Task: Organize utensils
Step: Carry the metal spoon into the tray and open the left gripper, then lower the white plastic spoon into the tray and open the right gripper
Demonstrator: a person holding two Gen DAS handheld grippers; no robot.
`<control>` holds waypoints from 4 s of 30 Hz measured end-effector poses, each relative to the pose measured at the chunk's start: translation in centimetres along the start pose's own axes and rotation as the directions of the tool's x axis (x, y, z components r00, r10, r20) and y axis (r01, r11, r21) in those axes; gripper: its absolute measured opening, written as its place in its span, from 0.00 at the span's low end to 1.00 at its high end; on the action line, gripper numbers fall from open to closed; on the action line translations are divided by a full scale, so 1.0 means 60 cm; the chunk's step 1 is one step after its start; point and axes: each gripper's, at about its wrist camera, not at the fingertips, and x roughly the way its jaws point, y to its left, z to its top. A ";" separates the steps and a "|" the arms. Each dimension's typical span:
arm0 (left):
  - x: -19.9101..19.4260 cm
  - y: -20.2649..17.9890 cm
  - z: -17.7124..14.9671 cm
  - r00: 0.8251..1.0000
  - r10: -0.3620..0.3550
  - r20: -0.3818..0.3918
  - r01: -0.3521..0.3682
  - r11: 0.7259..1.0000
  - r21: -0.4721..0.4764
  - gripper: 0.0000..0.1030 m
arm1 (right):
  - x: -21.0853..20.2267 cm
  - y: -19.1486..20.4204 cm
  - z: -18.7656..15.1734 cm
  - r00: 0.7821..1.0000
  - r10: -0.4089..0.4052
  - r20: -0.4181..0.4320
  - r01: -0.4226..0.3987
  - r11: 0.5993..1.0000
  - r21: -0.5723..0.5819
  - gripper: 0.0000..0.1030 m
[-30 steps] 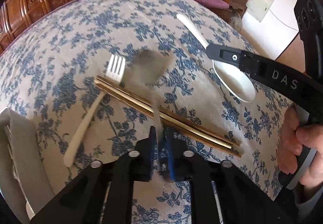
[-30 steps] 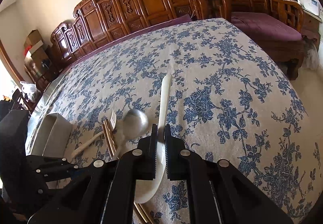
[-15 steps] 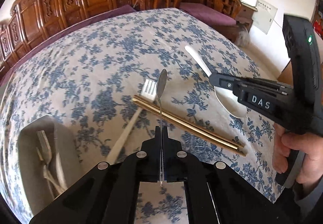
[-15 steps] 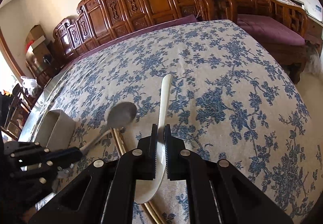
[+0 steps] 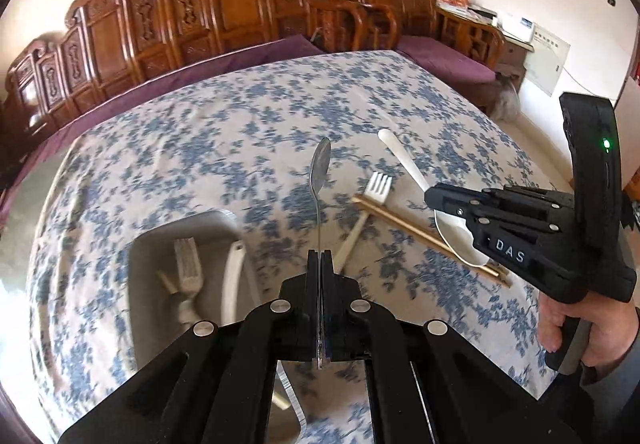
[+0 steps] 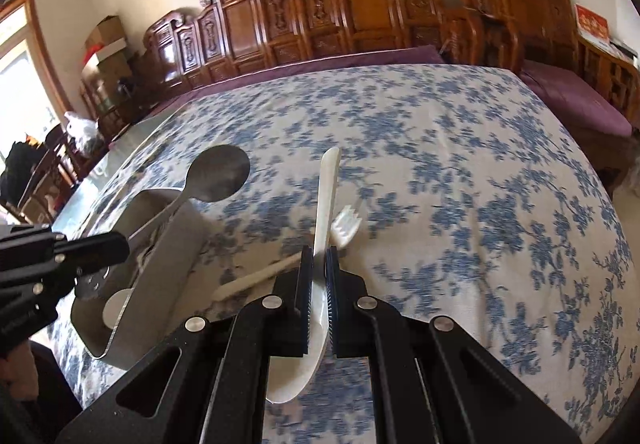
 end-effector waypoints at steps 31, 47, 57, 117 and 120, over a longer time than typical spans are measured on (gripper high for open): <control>-0.019 0.142 -0.084 0.993 0.114 0.011 -0.112 0.986 -0.126 0.01 | 0.027 0.077 -0.017 0.999 0.022 -0.047 -0.026 0.995 -0.096 0.08; 0.034 0.144 -0.106 0.993 0.103 -0.056 -0.109 0.987 -0.120 0.01 | 0.023 0.084 -0.015 0.998 0.040 -0.043 -0.044 0.994 -0.101 0.08; 0.033 0.156 -0.109 0.996 0.075 -0.052 -0.082 0.986 -0.146 0.01 | 0.020 0.094 -0.016 0.998 0.047 -0.045 -0.052 0.992 -0.111 0.08; -0.055 0.305 -0.122 0.966 0.254 0.057 -0.227 0.930 -0.290 0.82 | 0.096 0.306 -0.017 0.978 0.192 -0.079 -0.202 0.969 -0.140 0.09; -0.055 0.292 -0.118 0.969 0.237 0.067 -0.210 0.937 -0.280 0.82 | 0.064 0.285 -0.009 0.984 0.175 -0.044 -0.180 0.970 -0.163 0.09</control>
